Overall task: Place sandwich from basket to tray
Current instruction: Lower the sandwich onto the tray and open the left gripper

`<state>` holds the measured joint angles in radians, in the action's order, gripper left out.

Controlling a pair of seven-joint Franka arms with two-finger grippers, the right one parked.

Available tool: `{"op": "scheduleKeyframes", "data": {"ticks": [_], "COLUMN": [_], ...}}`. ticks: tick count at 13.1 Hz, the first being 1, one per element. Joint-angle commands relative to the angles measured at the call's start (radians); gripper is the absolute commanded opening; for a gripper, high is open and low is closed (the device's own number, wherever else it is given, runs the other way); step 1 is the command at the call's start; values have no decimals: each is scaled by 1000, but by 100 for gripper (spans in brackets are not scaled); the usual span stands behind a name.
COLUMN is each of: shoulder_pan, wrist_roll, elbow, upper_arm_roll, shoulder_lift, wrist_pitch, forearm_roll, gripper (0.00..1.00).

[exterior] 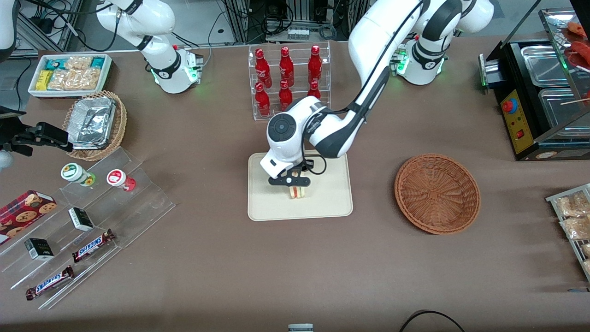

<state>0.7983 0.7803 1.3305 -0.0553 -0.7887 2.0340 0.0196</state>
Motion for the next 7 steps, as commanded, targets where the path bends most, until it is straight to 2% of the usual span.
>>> {"op": "scheduleKeyframes", "data": {"ticks": [1,2,3,4,5,7], "shoulder_pan": [16,16,16,16,16,10], "wrist_roll": [2,0,-1,-6,-7,-7], "elbow": [-24,-24,-24,-24,-22,-24], "upper_arm_roll": [14,14,14,14,14,17], "shoulder_lift": [-21,-21,-20,-20,-20,-8], "wrist_pitch": [9,9,8,8,6,-1], "forearm_roll": [14,16,17,19,20,19], "gripper": [0,1,39,88,99,99]}}
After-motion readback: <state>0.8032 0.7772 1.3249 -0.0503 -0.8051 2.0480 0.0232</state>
